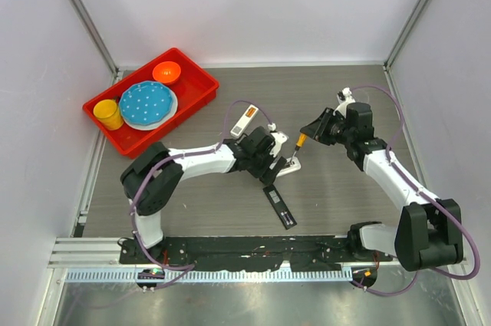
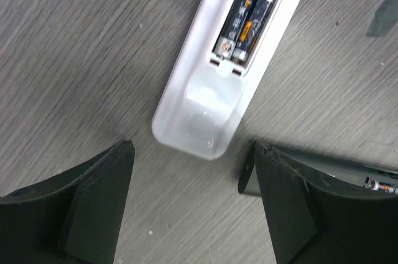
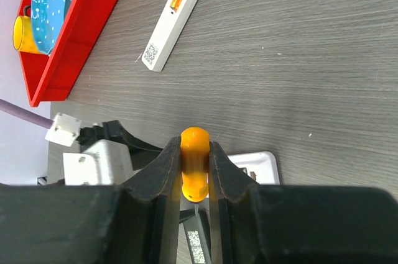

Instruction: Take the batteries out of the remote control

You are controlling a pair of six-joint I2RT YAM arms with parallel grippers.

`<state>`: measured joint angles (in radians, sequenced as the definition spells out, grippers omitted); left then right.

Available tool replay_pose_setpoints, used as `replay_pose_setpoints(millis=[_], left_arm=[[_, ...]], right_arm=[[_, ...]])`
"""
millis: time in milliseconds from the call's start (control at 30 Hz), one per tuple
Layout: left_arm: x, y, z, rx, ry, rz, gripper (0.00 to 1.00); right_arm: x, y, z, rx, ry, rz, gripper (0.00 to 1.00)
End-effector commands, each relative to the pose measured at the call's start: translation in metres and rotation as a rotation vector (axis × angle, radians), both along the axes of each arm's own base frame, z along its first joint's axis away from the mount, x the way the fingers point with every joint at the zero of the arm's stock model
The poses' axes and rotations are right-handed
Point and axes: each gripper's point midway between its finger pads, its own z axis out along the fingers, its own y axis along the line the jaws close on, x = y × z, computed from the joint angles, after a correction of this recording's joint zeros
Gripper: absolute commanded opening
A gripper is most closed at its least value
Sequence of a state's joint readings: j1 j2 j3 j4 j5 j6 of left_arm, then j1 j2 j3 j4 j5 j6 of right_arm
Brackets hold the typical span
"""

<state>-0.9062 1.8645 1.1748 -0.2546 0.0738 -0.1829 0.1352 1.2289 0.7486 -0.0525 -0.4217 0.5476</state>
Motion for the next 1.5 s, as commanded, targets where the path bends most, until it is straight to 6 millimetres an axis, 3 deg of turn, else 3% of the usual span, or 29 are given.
replay_pose_setpoints(millis=[0, 67, 100, 133, 167, 200, 333, 567, 767, 933, 1100, 1233, 1300, 1367, 1400, 1467], left_arm=[[-0.003, 0.012, 0.054, -0.054, -0.060, 0.064, 0.82], [-0.011, 0.019, 0.072, -0.076, -0.050, 0.070, 0.82], [-0.018, 0.021, 0.094, -0.124, -0.062, 0.055, 0.83], [-0.026, 0.022, 0.103, -0.150, -0.048, 0.038, 0.84], [-0.034, 0.029, 0.107, -0.148, -0.025, 0.052, 0.86], [-0.040, 0.035, 0.126, -0.179, -0.040, 0.052, 0.88], [-0.062, 0.056, 0.147, -0.223, -0.007, 0.088, 0.90], [-0.095, 0.080, 0.152, -0.336, 0.058, 0.158, 0.90], [-0.112, 0.106, 0.163, -0.397, 0.034, 0.201, 0.91], [-0.107, 0.112, 0.144, -0.369, -0.011, 0.195, 0.92], [-0.086, 0.095, 0.132, -0.330, -0.042, 0.187, 0.92], [-0.062, 0.073, 0.133, -0.339, -0.110, 0.159, 0.91], [-0.052, 0.067, 0.125, -0.301, -0.141, 0.144, 0.91], [-0.036, 0.058, 0.114, -0.246, -0.171, 0.143, 0.91], [-0.027, 0.051, 0.118, -0.249, -0.207, 0.132, 0.91], [-0.021, 0.039, 0.102, -0.209, -0.206, 0.097, 0.91]], right_arm=[[-0.005, 0.002, 0.024, 0.042, -0.067, 0.005, 0.01], [-0.015, 0.000, 0.035, 0.048, -0.080, -0.008, 0.01], [-0.019, -0.001, 0.038, 0.056, -0.087, -0.015, 0.01], [-0.026, -0.002, 0.054, 0.063, -0.131, -0.016, 0.01], [-0.032, -0.004, 0.053, 0.055, -0.111, -0.023, 0.01], [-0.036, -0.005, 0.061, 0.049, -0.126, -0.022, 0.01], [-0.063, -0.009, 0.066, 0.036, -0.097, -0.017, 0.01], [-0.107, -0.011, 0.075, 0.086, -0.120, -0.026, 0.01], [-0.124, -0.011, 0.064, 0.104, -0.089, -0.026, 0.01], [-0.129, -0.020, 0.064, 0.052, -0.094, -0.050, 0.01], [-0.123, -0.024, 0.066, 0.001, -0.114, -0.049, 0.01], [-0.103, -0.019, 0.056, 0.001, -0.100, -0.028, 0.01], [-0.091, -0.015, 0.058, 0.016, -0.126, -0.020, 0.01], [-0.079, -0.013, 0.048, 0.021, -0.107, -0.017, 0.01], [-0.071, -0.011, 0.052, 0.026, -0.135, -0.016, 0.01], [-0.062, -0.009, 0.044, 0.024, -0.115, -0.009, 0.01]])
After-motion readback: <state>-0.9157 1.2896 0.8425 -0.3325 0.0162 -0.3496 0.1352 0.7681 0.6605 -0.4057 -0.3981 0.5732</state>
